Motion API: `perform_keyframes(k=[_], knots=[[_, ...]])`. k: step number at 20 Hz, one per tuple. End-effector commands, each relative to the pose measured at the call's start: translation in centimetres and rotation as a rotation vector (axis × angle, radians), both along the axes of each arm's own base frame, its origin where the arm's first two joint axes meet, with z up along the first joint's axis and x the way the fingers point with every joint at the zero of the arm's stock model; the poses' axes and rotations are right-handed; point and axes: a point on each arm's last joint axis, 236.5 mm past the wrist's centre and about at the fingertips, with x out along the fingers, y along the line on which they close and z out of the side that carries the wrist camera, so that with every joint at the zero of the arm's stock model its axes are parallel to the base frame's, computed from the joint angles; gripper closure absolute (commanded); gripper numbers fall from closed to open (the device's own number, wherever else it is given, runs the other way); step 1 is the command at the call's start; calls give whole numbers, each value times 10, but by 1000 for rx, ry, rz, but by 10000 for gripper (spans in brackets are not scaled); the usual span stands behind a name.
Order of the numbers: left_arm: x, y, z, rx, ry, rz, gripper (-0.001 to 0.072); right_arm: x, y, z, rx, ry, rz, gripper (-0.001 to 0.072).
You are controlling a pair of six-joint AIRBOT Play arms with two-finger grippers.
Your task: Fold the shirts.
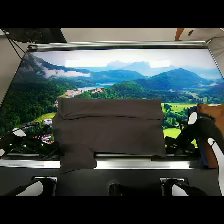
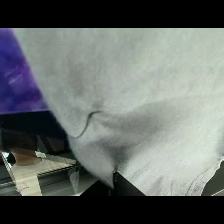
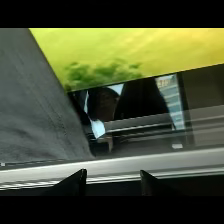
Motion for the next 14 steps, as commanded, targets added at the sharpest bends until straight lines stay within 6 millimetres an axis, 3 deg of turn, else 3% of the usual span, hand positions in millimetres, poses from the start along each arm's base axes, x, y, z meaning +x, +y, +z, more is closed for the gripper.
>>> perform_keyframes(k=[1, 6, 13, 14], knots=[[1, 1, -1, 7, -6, 1, 678, 3, 21, -17, 72, -65, -38, 270], [1, 1, -1, 7, -6, 1, 678, 24, 37, -19, 127, -142, -101, 271], [2, 2, -2, 11, -10, 3, 678, 10, 40, -27, 136, -67, -117, 281], [2, 2, -2, 11, -11, 3, 678, 10, 40, -27, 136, -67, -117, 311]])
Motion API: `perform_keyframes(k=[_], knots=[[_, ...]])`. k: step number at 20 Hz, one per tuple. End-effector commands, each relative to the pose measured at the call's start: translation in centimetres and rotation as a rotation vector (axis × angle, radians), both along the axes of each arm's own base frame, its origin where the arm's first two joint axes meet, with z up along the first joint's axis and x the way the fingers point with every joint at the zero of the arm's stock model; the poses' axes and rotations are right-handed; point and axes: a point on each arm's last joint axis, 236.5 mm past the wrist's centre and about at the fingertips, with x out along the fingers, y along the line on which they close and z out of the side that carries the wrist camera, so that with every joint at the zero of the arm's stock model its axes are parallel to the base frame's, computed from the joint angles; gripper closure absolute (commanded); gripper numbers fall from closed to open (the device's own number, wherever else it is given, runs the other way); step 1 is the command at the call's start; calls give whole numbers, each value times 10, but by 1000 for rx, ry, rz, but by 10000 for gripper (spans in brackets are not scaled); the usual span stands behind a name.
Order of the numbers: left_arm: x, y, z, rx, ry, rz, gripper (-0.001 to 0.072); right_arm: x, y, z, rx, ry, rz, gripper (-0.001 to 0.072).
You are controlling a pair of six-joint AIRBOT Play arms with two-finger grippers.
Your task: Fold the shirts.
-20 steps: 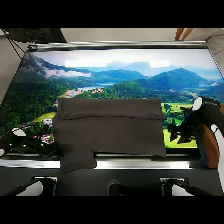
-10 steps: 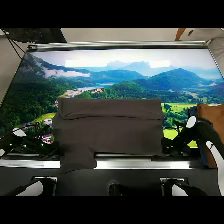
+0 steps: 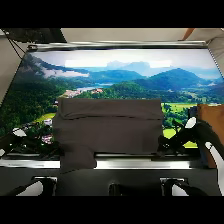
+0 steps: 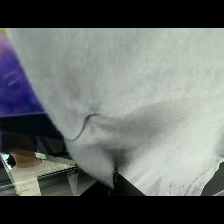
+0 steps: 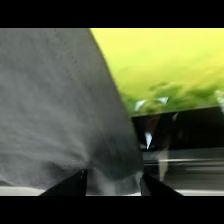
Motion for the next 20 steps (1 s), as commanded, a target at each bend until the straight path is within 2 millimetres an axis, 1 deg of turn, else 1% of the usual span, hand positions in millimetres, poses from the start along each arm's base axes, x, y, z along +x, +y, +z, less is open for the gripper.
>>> perform_keyframes(k=[1, 2, 3, 5, 6, 8, 10, 12, 13, 14, 15, 17, 18, 19, 20], knots=[[1, 1, -1, 5, -4, 0, 678, 0, -1, -5, -7, 2, -5, 443], [1, 1, -1, 5, -4, 0, 678, 1, -1, -5, -9, -2, -6, 631], [1, 1, -1, 6, -5, 0, 678, 2, -1, -5, -9, -6, -7, 667], [8, 4, 3, 10, -29, -9, 680, 7, -2, -3, -9, -22, 4, 667], [18, 7, 8, 18, -60, -12, 680, 13, -4, 0, -9, -43, 18, 669], [51, 12, 32, 29, -176, -6, 681, 34, -7, 16, -15, -91, 24, 671], [97, 11, 70, 9, -327, 39, 682, 69, -14, 39, -36, -192, 25, 672], [144, 11, 109, -9, -466, 93, 684, 117, -25, 68, -73, -341, 11, 673], [166, 14, 123, 14, -520, 110, 684, 139, -29, 80, -87, -398, 6, 673], [185, 16, 133, 29, -564, 111, 684, 159, -33, 90, -97, -444, -5, 673], [201, 16, 140, 34, -590, 105, 684, 179, -34, 98, -98, -476, -2, 673], [233, 10, 142, 25, -593, 92, 684, 215, -31, 104, -114, -524, 23, 673], [248, 6, 137, 17, -583, 83, 684, 232, -28, 102, -125, -544, 36, 672], [261, 3, 130, 10, -566, 83, 684, 249, -30, 95, -155, -551, 27, 672], [273, 1, 122, 3, -543, 87, 684, 261, -31, 88, -175, -549, 10, 672]])
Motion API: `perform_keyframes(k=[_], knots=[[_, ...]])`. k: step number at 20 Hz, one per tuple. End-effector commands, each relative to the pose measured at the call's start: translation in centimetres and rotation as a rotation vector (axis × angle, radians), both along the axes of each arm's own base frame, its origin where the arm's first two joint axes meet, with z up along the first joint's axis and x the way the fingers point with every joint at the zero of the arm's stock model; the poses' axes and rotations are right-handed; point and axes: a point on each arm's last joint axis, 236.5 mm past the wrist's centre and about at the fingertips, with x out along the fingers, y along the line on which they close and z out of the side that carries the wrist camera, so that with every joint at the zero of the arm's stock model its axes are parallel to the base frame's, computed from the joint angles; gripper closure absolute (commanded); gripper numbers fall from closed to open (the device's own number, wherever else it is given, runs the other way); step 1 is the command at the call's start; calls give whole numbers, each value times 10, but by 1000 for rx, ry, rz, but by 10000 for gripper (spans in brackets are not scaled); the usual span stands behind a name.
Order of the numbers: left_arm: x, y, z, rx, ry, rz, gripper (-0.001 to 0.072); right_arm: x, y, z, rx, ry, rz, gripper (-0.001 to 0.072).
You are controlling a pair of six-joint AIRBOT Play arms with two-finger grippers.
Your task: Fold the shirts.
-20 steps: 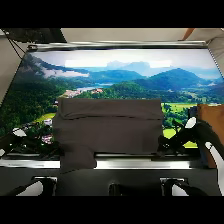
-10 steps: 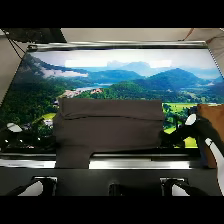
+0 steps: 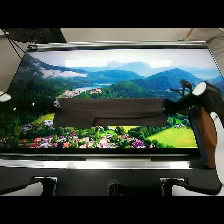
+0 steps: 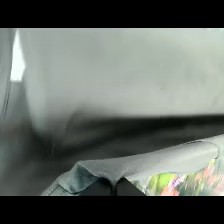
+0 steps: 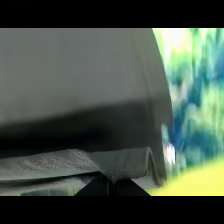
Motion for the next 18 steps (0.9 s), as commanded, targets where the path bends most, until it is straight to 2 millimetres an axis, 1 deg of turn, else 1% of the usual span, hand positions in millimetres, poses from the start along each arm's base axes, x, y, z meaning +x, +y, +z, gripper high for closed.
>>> perform_keyframes(k=[1, 4, 5, 8, 9, 10, 11, 12, 13, 14, 15, 16, 17, 18], knots=[[49, -8, -11, -35, 36, 17, 683, 56, -3, -9, -40, -51, -47, 671], [62, -4, -28, -44, 86, 7, 683, 73, -4, -23, -38, -54, -51, 671], [63, -3, -39, -41, 105, 9, 683, 76, -5, -28, -39, -56, -54, 670], [57, -5, -68, -57, 182, 6, 680, 76, 0, -46, -14, -25, -60, 668], [55, -6, -73, -62, 201, 0, 678, 75, 2, -51, -6, -11, -62, 667], [54, -7, -76, -66, 214, 6, 654, 74, 5, -56, 9, 0, -65, 661], [54, -6, -76, -67, 217, 13, 552, 74, 7, -57, 23, 2, -68, 593], [55, -5, -75, -70, 223, 31, 330, 76, 12, -54, 48, -3, -76, 463], [55, -4, -72, -73, 227, 35, 183, 75, 15, -49, 74, -6, -62, 280], [55, -1, -67, -76, 225, 29, 176, 73, 15, -39, 91, -6, -30, 157], [56, 3, -60, -79, 221, 27, 177, 70, 9, -29, 106, -6, -16, 127], [56, 6, -53, -81, 214, 26, 177, 69, -5, -19, 108, -12, -13, 101], [56, 9, -46, -81, 206, 24, 178, 65, -23, -15, 113, -6, -43, 99], [54, 10, -38, -78, 192, 19, 178, 58, -38, -16, 137, 16, -80, 88]])
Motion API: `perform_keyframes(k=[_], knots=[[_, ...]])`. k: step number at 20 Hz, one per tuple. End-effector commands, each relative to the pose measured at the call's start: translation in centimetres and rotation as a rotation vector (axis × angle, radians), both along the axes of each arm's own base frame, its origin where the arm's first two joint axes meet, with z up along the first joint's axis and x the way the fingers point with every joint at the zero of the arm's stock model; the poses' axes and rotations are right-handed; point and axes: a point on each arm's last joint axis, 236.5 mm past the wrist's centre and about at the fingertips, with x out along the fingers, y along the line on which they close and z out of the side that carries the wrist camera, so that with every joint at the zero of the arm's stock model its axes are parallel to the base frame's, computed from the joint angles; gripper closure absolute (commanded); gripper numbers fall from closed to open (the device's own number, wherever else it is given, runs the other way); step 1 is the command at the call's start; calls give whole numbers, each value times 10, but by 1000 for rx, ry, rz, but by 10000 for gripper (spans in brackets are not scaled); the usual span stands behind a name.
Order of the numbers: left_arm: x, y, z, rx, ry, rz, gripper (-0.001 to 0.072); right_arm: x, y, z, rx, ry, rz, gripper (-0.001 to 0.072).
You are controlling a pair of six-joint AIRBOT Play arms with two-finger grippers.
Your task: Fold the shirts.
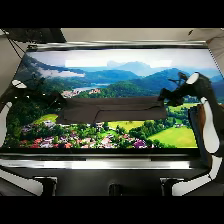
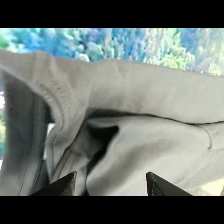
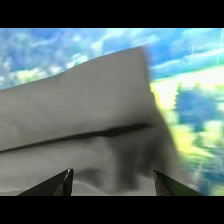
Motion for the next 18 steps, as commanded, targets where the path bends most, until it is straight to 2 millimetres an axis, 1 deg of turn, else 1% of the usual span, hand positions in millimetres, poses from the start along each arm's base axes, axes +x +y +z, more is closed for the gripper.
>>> perform_keyframes(k=[1, 2, 3, 4, 5, 7, 9, 10, 12, 14, 15, 17, 18], knots=[[-4, 4, 24, -2, -24, -13, 178, -21, -31, 8, 105, 63, -47, 88], [-4, 2, 32, 2, -42, -22, 178, -28, -32, 4, 168, 98, -68, 86], [-4, 0, 39, 6, -59, -26, 178, -30, -31, -1, 226, 120, -87, 77], [-5, -3, 48, 10, -79, -34, 178, -30, -27, -7, 279, 134, -89, 33], [-5, -7, 56, 14, -97, -44, 178, -30, -21, -12, 316, 142, -78, 29], [-9, -17, 71, 21, -131, -77, 178, -28, -14, -26, 348, 150, -51, 11], [-12, -28, 84, 25, -158, -102, 178, -27, -15, -39, 352, 163, -64, 10], [-13, -32, 88, 26, -167, -111, 178, -26, -15, -45, 354, 169, -65, 9], [-15, -40, 93, 28, -185, -134, 178, -26, -7, -50, 398, 174, -52, 9], [-16, -46, 94, 28, -189, -149, 178, -25, 0, -53, 438, 182, -56, 10], [-17, -48, 94, 27, -189, -155, 178, -23, 1, -54, 447, 180, -61, 15], [-18, -53, 94, 25, -187, -168, 178, -23, 1, -56, 447, 180, -63, 55], [-19, -57, 94, 24, -186, -176, 178, -23, 1, -56, 448, 182, -65, 129]])
